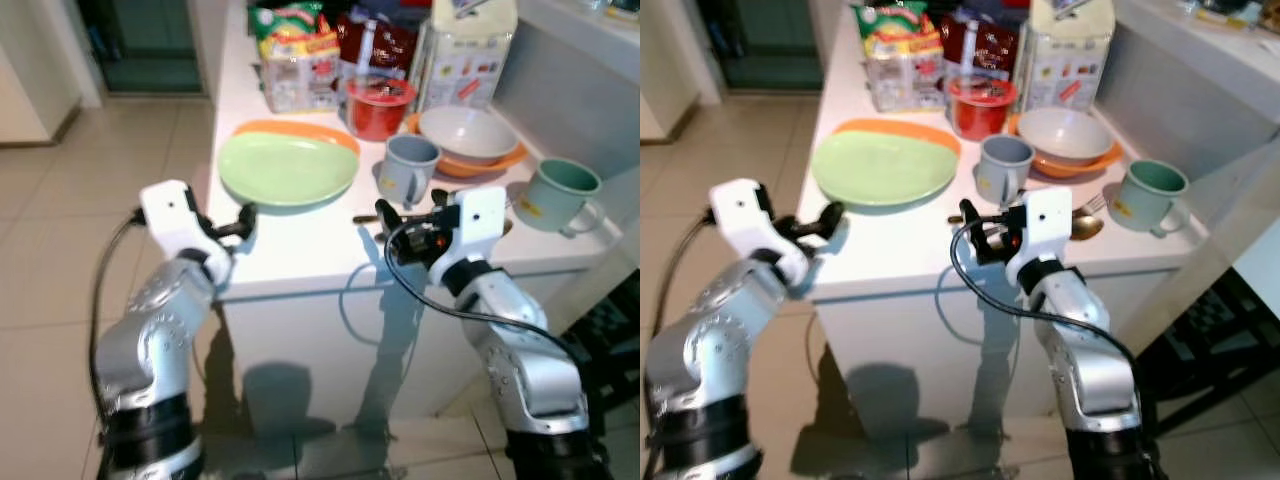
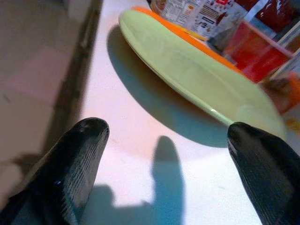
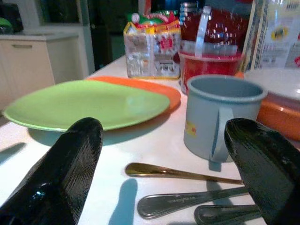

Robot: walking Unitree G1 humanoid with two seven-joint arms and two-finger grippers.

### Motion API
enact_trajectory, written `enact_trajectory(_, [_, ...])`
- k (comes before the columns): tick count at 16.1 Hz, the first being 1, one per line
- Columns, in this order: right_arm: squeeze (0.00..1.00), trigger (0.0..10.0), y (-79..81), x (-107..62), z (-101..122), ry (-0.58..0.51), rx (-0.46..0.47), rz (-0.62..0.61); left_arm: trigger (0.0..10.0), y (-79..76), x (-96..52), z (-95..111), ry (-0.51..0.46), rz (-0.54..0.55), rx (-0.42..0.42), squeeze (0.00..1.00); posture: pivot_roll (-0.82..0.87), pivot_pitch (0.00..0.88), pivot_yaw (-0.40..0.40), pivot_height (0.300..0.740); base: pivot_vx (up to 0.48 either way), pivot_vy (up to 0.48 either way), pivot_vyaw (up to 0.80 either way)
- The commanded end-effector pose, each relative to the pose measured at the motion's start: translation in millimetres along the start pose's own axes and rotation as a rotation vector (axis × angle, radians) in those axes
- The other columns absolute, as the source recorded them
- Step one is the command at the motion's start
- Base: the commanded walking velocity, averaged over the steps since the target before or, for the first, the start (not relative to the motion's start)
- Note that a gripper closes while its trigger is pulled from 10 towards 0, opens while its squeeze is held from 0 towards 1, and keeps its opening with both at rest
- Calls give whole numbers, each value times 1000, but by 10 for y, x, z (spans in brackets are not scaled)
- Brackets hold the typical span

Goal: Setting the table

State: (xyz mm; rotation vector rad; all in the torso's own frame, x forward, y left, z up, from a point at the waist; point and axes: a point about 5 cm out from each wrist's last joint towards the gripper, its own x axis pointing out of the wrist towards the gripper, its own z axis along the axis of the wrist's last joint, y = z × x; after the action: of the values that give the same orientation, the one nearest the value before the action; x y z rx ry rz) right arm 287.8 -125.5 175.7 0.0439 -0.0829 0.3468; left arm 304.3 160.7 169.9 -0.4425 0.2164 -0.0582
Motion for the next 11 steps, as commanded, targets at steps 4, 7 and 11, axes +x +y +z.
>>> enact_trajectory(4, [0,10000,35,-54,55,-9,-4,146,10000,-143,144,123,53,-89,-266,1000,52,0,-28,740,0,0,0])
enact_trajectory(7, [0,10000,137,-138,-35,90,39,345,10000,-194,238,116,100,-109,-302,1000,42,0,-31,740,0,0,0])
enact_trajectory(11, [0,10000,174,-290,-105,187,36,495,10000,-204,319,48,161,-88,-318,1000,26,0,-26,740,0,0,0])
